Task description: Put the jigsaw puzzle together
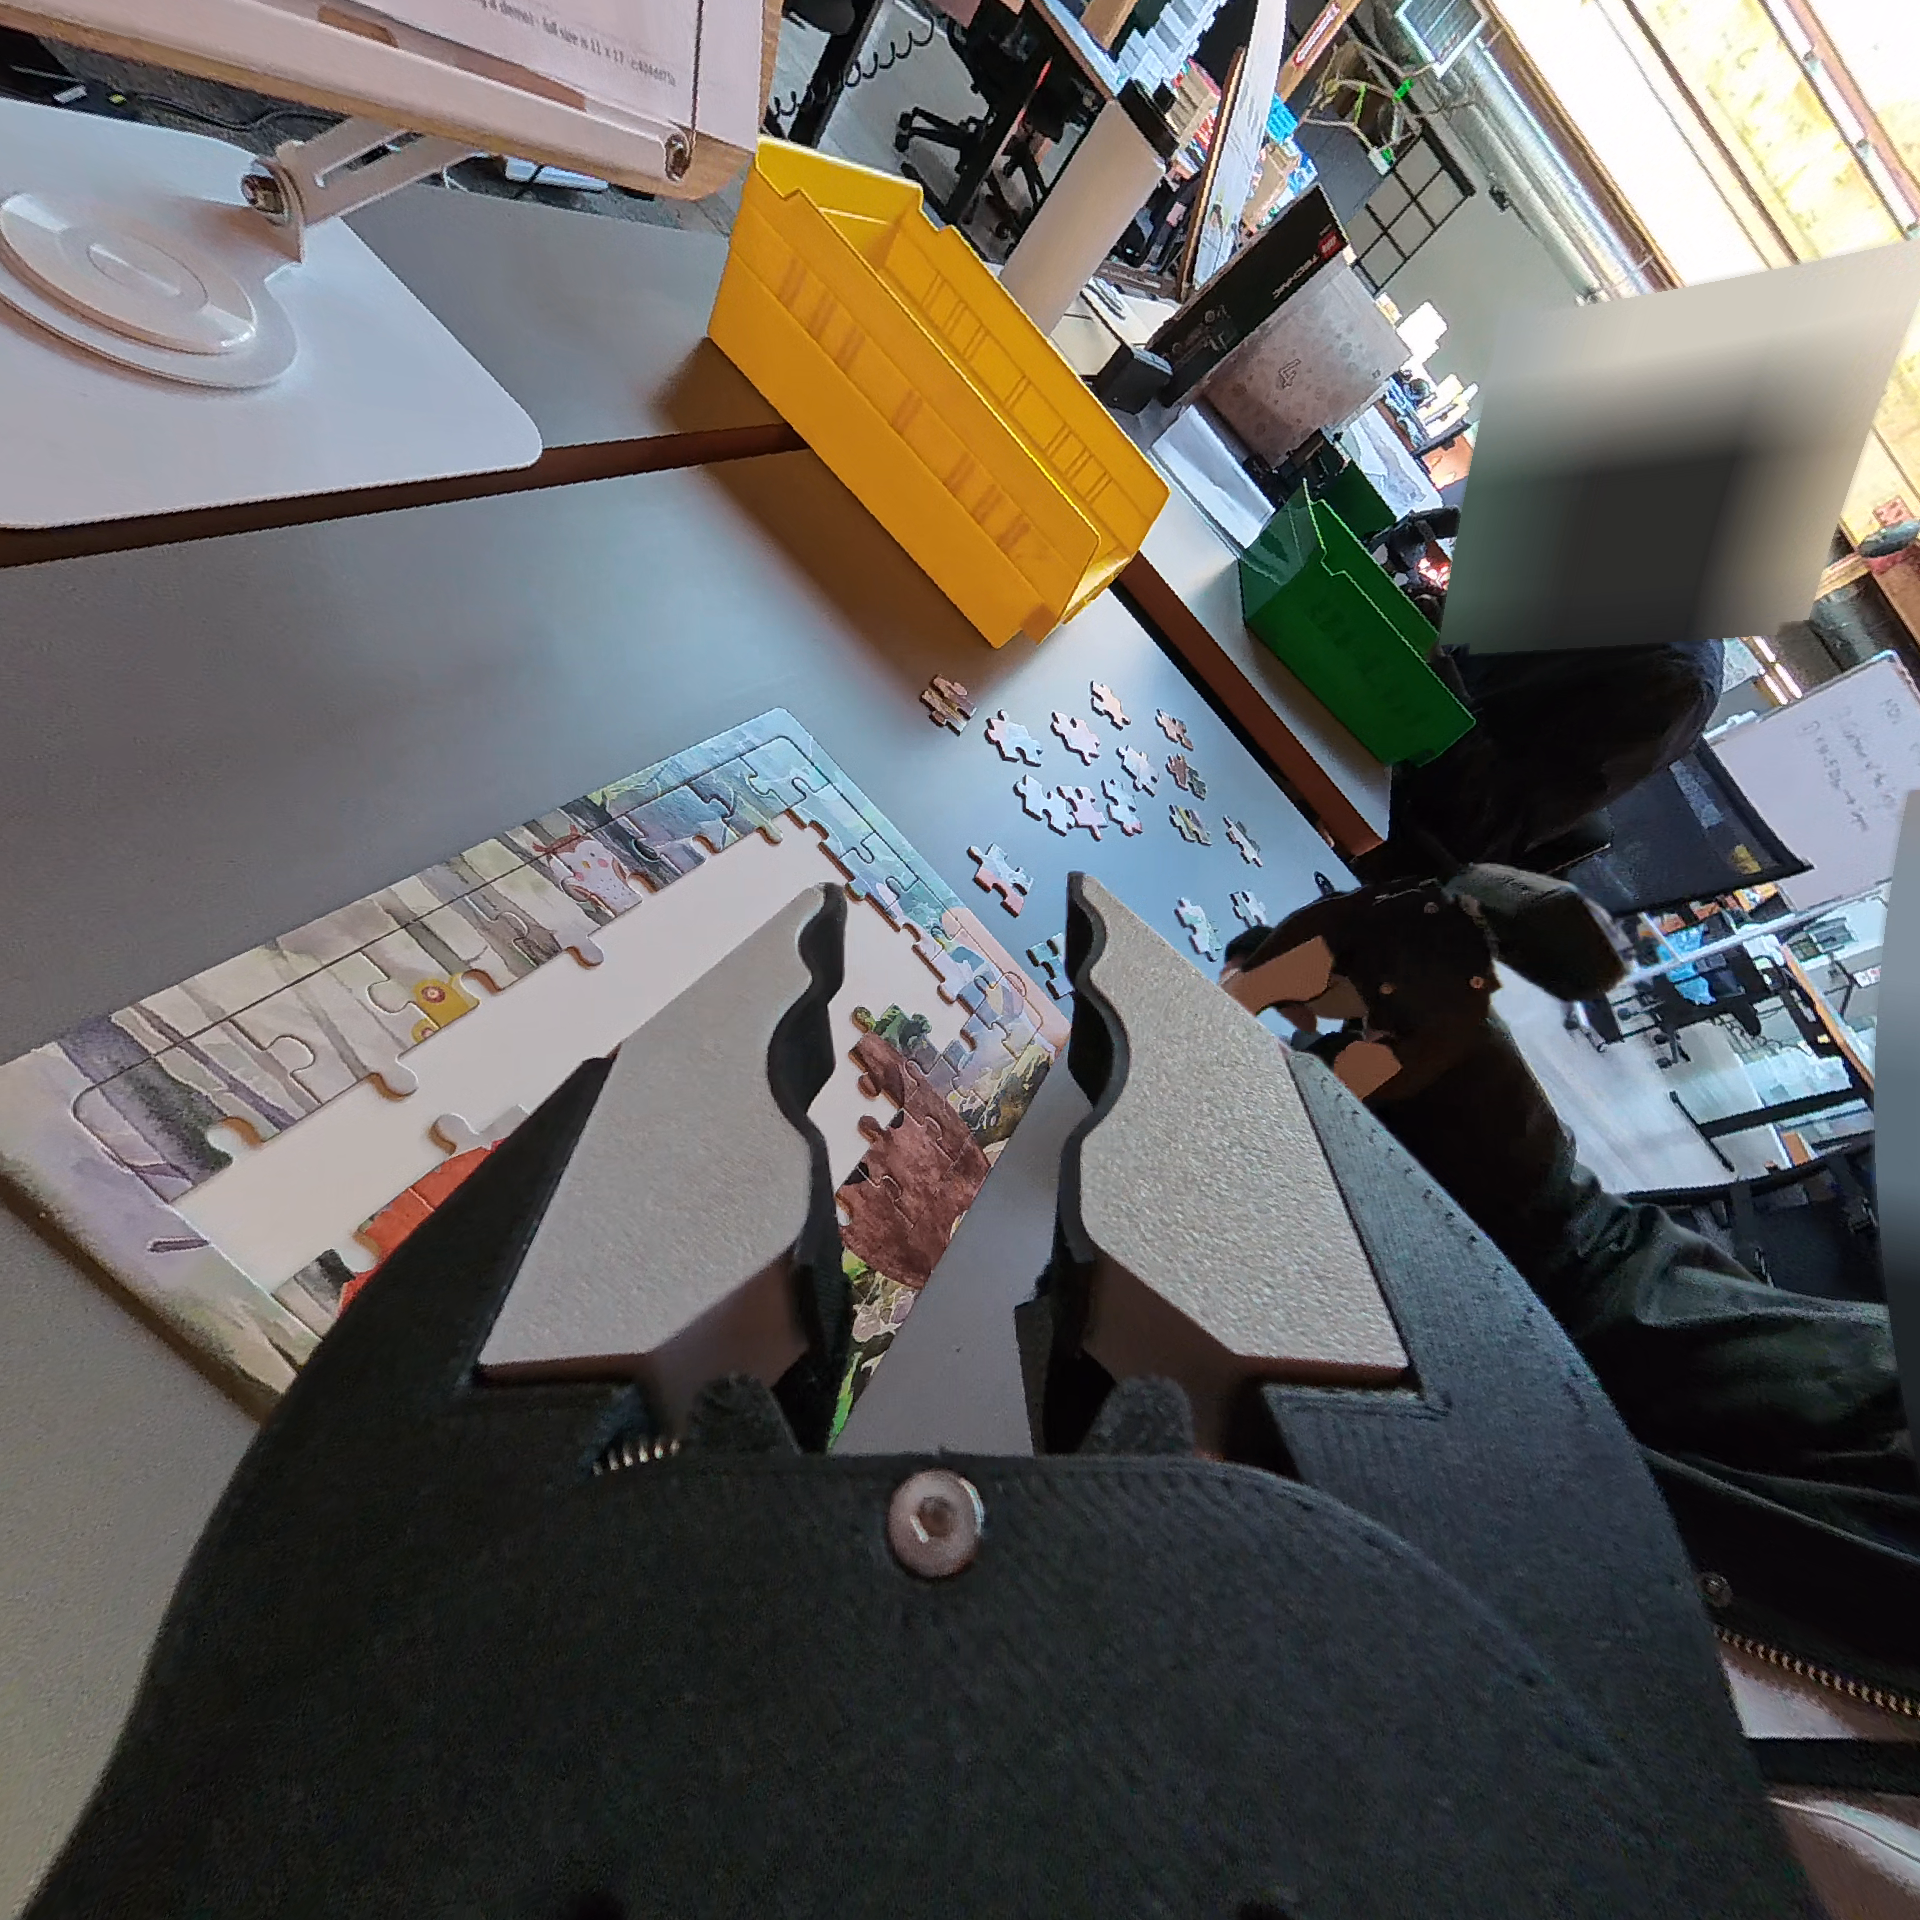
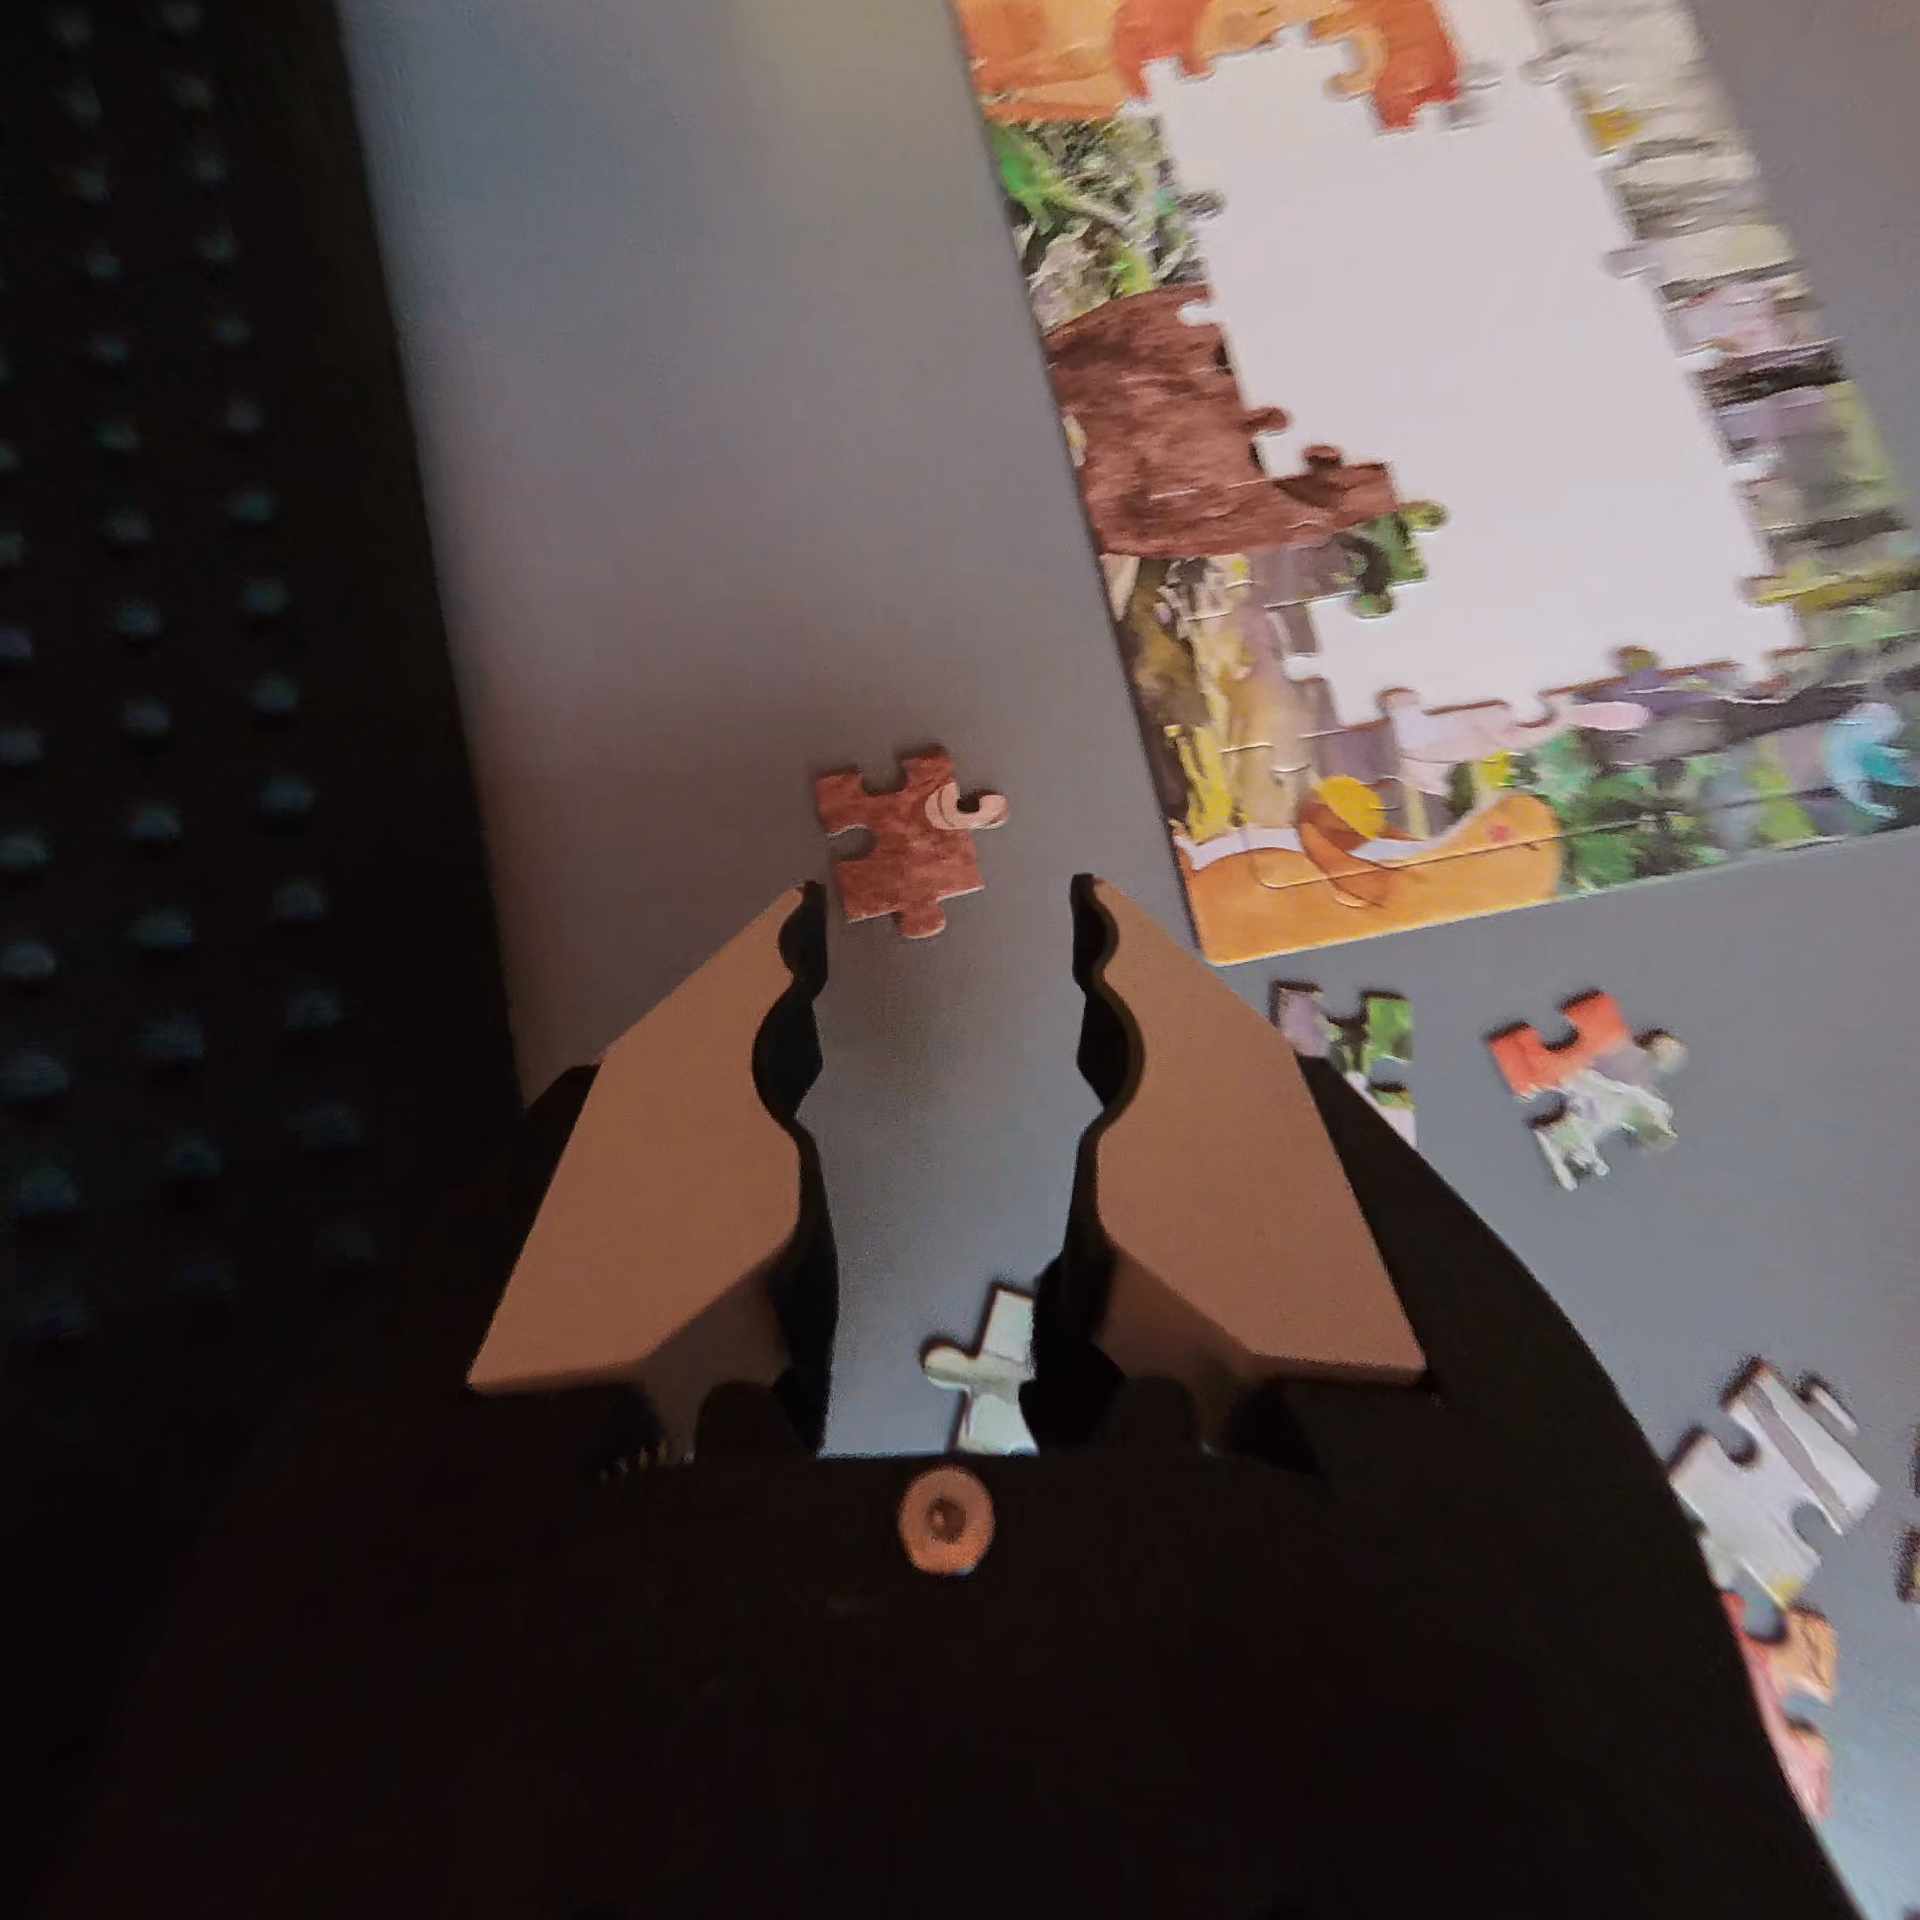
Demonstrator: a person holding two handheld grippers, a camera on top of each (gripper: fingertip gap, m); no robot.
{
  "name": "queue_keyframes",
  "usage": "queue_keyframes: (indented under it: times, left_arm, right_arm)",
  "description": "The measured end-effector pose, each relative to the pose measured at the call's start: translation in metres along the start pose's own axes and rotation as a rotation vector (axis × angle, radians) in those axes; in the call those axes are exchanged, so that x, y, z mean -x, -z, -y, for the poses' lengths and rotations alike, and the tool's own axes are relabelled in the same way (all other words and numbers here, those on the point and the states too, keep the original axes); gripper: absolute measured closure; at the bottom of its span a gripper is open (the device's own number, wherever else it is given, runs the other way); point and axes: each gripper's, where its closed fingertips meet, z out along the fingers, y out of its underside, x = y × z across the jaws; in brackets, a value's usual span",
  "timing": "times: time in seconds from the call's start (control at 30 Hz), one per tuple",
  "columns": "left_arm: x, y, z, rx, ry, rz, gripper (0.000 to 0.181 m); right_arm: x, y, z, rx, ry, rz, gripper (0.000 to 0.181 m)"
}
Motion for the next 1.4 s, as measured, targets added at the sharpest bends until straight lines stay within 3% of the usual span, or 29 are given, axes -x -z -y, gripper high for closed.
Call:
queue_keyframes:
  times: [0.27, 0.47, 0.7, 0.77, 0.83, 0.97, 1.13, 1.27, 1.4]
  left_arm:
    - [0.001, 0.002, 0.001, -0.008, 0.006, -0.002, 0.141]
    - [0.002, 0.0, -0.001, 0.001, 0.012, -0.003, 0.141]
    - [0.003, 0.0, -0.002, 0.008, 0.015, -0.003, 0.141]
    - [0.003, -0.001, -0.002, 0.01, 0.018, -0.004, 0.141]
    - [0.004, 0.0, -0.003, 0.012, 0.021, -0.004, 0.141]
    - [0.005, 0.002, -0.001, 0.004, 0.026, -0.003, 0.141]
    - [0.006, 0.004, 0.0, -0.007, 0.036, -0.007, 0.14]
    - [0.009, 0.005, 0.001, -0.011, 0.042, -0.004, 0.14]
    - [0.01, 0.002, -0.001, -0.002, 0.042, 0.002, 0.14]
  right_arm:
    - [0.006, -0.023, -0.01, 0.071, 0.019, 0.079, 0.134]
    - [0.006, -0.024, -0.009, 0.031, -0.014, 0.097, 0.15]
    - [0.01, -0.021, -0.011, 0.012, -0.003, 0.076, 0.15]
    - [0.009, -0.019, -0.013, 0.009, -0.018, 0.055, 0.149]
    - [0.005, -0.013, -0.016, 0.018, -0.042, 0.024, 0.133]
    - [-0.035, 0.034, -0.024, -0.069, -0.125, -0.198, 0.129]
    - [-0.086, 0.129, -0.082, -0.09, -0.301, -0.554, 0.13]
    - [-0.095, 0.197, -0.132, -0.084, -0.43, -0.767, 0.132]
    - [-0.089, 0.239, -0.169, -0.028, -0.496, -0.905, 0.134]
